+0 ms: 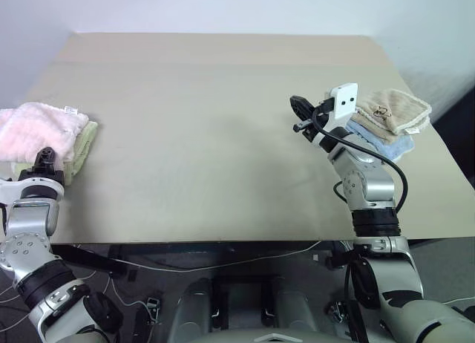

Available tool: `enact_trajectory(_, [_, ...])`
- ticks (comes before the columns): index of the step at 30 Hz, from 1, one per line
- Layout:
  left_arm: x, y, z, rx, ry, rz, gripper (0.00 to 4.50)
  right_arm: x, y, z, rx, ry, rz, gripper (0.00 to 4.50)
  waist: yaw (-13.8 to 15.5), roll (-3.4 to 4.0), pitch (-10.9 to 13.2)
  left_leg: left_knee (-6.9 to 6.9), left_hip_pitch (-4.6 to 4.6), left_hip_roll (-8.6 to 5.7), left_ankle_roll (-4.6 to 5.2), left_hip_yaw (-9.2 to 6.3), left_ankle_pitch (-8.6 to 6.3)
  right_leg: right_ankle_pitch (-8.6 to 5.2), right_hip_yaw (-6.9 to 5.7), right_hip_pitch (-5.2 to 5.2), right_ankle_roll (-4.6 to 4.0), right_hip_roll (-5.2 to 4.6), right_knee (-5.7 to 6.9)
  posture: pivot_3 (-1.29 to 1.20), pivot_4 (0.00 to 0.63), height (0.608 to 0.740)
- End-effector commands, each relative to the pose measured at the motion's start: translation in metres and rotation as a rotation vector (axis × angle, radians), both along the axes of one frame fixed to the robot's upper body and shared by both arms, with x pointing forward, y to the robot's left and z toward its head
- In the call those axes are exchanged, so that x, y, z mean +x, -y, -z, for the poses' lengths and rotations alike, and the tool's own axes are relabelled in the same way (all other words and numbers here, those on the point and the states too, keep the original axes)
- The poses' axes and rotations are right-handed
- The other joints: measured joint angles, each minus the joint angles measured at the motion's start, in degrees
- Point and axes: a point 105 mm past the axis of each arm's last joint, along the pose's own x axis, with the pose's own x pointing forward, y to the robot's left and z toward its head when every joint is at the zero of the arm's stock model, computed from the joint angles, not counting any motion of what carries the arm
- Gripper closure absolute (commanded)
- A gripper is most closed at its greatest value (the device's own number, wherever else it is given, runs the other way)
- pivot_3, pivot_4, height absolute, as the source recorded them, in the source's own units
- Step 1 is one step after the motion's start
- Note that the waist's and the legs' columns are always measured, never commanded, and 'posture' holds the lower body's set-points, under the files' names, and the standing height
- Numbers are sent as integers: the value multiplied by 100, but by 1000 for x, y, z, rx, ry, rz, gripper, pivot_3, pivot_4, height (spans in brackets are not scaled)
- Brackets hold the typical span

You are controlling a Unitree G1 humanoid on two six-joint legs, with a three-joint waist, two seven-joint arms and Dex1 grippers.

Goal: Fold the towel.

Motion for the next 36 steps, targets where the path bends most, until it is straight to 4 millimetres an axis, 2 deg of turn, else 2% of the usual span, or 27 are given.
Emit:
enact_trajectory(1, [-12,3,-8,-25,67,-7,1632,0,-6,-11,4,42,-27,4500,-7,4,0,-3,1,0,0,1,0,0,1,0,0,-3,-1,0,150,740])
enact_trajectory(6, [-16,22,-4,-6,42,57,10,1,-9,-7,9,29,-37,4500,-14,3,1,-4,0,4,1,3,1,0,1,-2,0,5,-2,0,150,740])
enact_trajectory(7, [-15,27,-3,10,30,77,10,1,-10,-7,11,27,-39,4500,-14,3,1,-4,0,4,1,3,1,0,1,-2,0,5,-2,0,150,740])
enact_trajectory(9, [-8,58,-3,84,-11,203,10,1,-12,-4,17,20,-43,4500,2,3,1,-4,0,2,1,3,1,0,0,-2,0,3,-1,0,150,740])
enact_trajectory(14, [5,118,3,282,-97,420,10,1,-15,0,30,10,-38,4500,29,3,1,-2,0,-3,2,2,0,0,0,0,-1,0,-1,0,150,740])
enact_trajectory(16, [13,144,5,511,-153,501,10,1,-11,2,35,6,-26,4500,14,5,2,-3,0,-3,2,3,-1,0,0,-1,-2,2,-1,0,150,740])
enact_trajectory(18, [20,156,7,764,-180,536,10,0,-7,4,34,3,-10,4500,-1,8,1,-5,-1,-1,0,6,0,-1,0,-5,-2,7,-1,0,150,740])
enact_trajectory(20, [25,157,10,958,-188,545,10,-1,-6,7,23,-1,9,4500,-14,15,1,-12,-1,0,-3,13,1,-1,2,-10,-3,9,-1,0,150,740])
enact_trajectory(24, [34,152,1,1202,-131,510,10,-5,9,26,-115,-19,72,4500,-13,16,2,-37,-6,1,-13,27,6,-1,19,-39,-5,6,-2,0,150,740])
enact_trajectory(27, [41,138,-6,1253,-112,458,10,-9,24,40,-180,-32,115,4500,4,17,2,-54,-14,-1,-22,31,13,-1,24,-55,-6,4,-4,0,150,740])
enact_trajectory(31, [47,124,-9,1304,-121,427,10,-14,39,43,-182,-39,157,4500,-14,19,3,-59,-14,5,-26,31,17,0,25,-57,-7,3,-7,0,150,740])
enact_trajectory(36, [51,120,-5,1313,-129,427,10,-16,43,49,-196,-43,169,4500,-17,18,3,-60,-13,7,-9,32,28,0,25,-57,-6,8,-7,0,150,740])
